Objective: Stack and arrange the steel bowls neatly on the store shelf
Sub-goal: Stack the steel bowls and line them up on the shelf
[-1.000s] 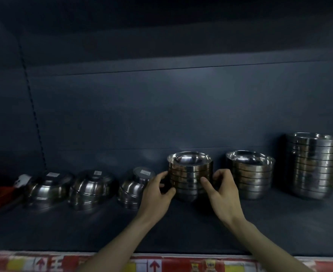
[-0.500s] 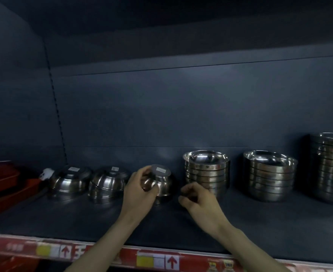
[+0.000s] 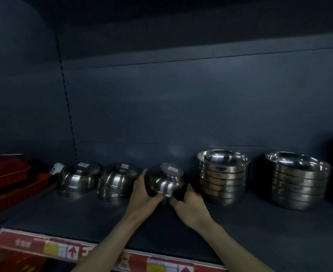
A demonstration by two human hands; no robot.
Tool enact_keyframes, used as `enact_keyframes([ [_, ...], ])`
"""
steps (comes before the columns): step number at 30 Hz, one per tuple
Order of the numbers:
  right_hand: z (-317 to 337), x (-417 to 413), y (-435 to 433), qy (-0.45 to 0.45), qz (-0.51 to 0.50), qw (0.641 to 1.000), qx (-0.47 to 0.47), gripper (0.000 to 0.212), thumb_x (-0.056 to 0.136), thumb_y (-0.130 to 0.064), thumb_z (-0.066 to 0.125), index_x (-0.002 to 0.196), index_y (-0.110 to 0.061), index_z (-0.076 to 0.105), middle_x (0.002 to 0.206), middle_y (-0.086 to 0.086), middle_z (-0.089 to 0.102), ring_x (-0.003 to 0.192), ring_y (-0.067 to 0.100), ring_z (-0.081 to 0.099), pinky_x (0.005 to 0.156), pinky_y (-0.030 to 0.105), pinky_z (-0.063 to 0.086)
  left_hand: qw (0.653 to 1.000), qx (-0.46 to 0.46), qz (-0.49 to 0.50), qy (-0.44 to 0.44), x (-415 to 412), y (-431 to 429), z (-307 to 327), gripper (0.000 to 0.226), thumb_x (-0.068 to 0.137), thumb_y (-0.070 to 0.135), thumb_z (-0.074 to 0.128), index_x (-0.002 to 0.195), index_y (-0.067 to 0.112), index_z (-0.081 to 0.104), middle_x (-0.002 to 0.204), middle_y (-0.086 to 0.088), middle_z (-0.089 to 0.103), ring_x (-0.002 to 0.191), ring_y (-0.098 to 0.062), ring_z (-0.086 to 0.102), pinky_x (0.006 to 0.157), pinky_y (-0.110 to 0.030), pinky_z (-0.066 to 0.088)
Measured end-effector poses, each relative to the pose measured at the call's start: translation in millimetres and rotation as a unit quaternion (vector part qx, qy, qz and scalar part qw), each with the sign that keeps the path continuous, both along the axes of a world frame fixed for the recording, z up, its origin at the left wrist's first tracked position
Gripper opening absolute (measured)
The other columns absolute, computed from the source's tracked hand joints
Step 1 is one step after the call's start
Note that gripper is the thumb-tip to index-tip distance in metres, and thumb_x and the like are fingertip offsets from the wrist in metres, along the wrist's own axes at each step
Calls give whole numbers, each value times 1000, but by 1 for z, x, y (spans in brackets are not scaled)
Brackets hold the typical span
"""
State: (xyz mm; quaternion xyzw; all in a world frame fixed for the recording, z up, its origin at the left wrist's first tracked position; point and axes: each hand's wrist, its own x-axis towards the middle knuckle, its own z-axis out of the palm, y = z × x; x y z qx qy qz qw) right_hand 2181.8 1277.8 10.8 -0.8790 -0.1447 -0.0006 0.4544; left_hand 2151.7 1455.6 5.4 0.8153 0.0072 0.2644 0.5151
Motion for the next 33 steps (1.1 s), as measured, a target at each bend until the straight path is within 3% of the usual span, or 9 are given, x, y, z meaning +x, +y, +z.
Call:
enact_keyframes([
  [4,3,1,5,22,-19,1000,-2,91,92,-58,65,161,-10,31,157,13,50,147,34,42,120,46,39,999,8,-31,-14,5,4,-2,86,76,26,92,148,44,47,143,19,57,133,3,53,106,-18,42],
  [11,6,12,0,42,-21,999,-4,75,97,-59,63,155,-18,40,159,9,48,149,35,38,121,46,33,998,19,-57,14,18,12,-9,71,77,1,86,130,39,59,126,16,71,116,6,65,97,-19,49],
  [15,3,10,0,41,-16,998,-44,95,99,-62,59,171,-19,15,170,13,33,157,34,28,125,44,26,997,40,-54,23,20,14,-11,74,72,13,94,131,39,58,127,15,71,116,6,64,96,-16,48],
  [18,-1,10,1,18,-14,999,-42,98,96,-66,60,170,-18,17,168,13,38,155,34,32,124,44,30,997,55,-50,12,18,14,-13,76,72,15,95,133,38,57,128,16,69,118,5,63,99,-20,49],
  [22,-4,12,0,-10,-3,1000,-13,100,80,-72,62,161,-21,32,158,6,50,147,33,42,117,48,39,998,49,-48,-16,15,12,-14,77,74,14,96,133,44,56,132,20,66,119,14,59,95,-8,44],
  [24,-5,11,-1,-29,-2,1000,4,98,71,-77,61,152,-27,39,151,0,55,142,30,48,114,50,44,998,38,-49,-20,13,11,-12,80,73,25,97,137,47,53,137,20,63,125,10,58,101,-14,44],
  [29,-11,15,-1,-54,35,995,72,116,66,-94,66,162,-44,25,156,-14,54,146,18,48,116,50,46,999,-9,-26,-28,6,8,-8,77,76,18,96,136,41,53,130,25,65,119,17,58,104,-15,48],
  [31,-7,10,-2,-74,46,990,110,100,72,-86,71,157,-55,30,151,-20,57,144,11,49,118,45,45,998,-42,-12,-34,4,8,-8,83,72,20,99,139,38,53,134,22,62,120,17,57,110,-20,48],
  [33,-2,1,-4,-100,50,983,143,70,89,-58,77,146,-67,37,144,-29,57,140,-3,48,120,33,41,997,-68,2,-35,2,12,-9,104,63,34,103,151,31,49,148,12,56,133,3,53,118,-34,45],
])
